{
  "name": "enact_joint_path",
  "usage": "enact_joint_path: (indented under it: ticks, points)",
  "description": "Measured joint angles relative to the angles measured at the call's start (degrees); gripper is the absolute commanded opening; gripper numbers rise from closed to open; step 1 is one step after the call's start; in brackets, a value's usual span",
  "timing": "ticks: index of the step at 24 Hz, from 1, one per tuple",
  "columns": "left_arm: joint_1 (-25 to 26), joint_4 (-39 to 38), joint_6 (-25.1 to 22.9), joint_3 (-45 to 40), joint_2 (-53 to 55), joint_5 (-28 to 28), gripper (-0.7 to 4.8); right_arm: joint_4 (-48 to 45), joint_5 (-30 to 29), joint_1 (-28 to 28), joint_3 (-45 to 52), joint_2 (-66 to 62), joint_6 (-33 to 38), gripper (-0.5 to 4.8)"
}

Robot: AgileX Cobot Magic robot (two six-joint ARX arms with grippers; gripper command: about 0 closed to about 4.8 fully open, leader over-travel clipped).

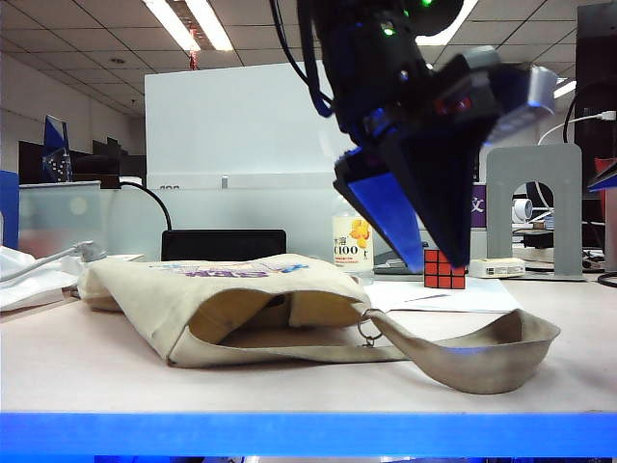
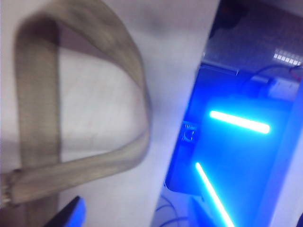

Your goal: Take the glasses case out of the canvas bag and put it on the table.

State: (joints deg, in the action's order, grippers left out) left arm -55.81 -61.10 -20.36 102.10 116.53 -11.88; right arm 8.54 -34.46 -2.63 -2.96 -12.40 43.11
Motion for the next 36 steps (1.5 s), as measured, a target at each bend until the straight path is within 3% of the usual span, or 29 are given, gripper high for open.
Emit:
enact_joint_path:
  ticks: [6, 10, 15, 16, 17, 18, 21, 24, 27, 30, 36]
  points:
    - [-3.8, 2.3, -0.7, 0.0, 1.9, 2.7, 2.88, 0.0, 0.2, 0.0, 0.0, 0.4, 0.0, 3.42]
    - [-3.5, 8.4, -0.2, 0.0, 6.7, 5.3, 2.88, 1.5, 2.1, 0.0, 0.3, 0.4, 0.0, 3.42]
    - [-3.4, 8.5, 1.9, 0.3, 9.8, 6.8, 2.63, -0.2, 2.1, -1.3, 0.0, 1.9, 0.2, 3.43]
    - [-3.6, 8.3, 2.8, 0.4, 10.2, 6.6, 2.29, -0.4, 2.1, -2.1, 0.0, 2.2, 0.1, 3.42]
    - [-3.6, 8.1, 3.7, 0.5, 10.3, 6.3, 0.65, -0.4, 2.1, -2.7, 0.0, 2.4, 0.1, 3.42]
    - [-3.5, 7.7, 3.9, 0.5, 10.3, 5.3, -0.13, 0.0, 2.1, -3.5, 0.0, 3.0, 0.1, 3.42]
    - [-3.5, 6.4, 4.6, 0.3, 9.9, 2.6, -0.06, 0.2, 1.9, -4.8, 0.0, 3.8, 0.1, 3.42]
    - [-2.9, 6.4, 4.5, -0.6, 5.4, 3.8, -0.06, 0.3, 1.7, -5.4, -0.5, 4.8, 0.1, 3.41]
    - [0.2, 15.7, 6.4, 0.3, -3.7, 4.0, -0.06, -0.2, 1.9, -5.5, -0.7, 6.1, -0.1, 3.41]
    - [5.0, 26.1, 13.5, -0.1, -10.0, 3.8, -0.06, -0.1, 1.9, -8.3, -0.7, 6.1, -1.5, 3.41]
    - [7.7, 38.0, 21.6, -0.3, -16.9, -2.3, -0.06, 0.0, 1.9, -9.6, -0.7, 6.2, -4.8, 3.37]
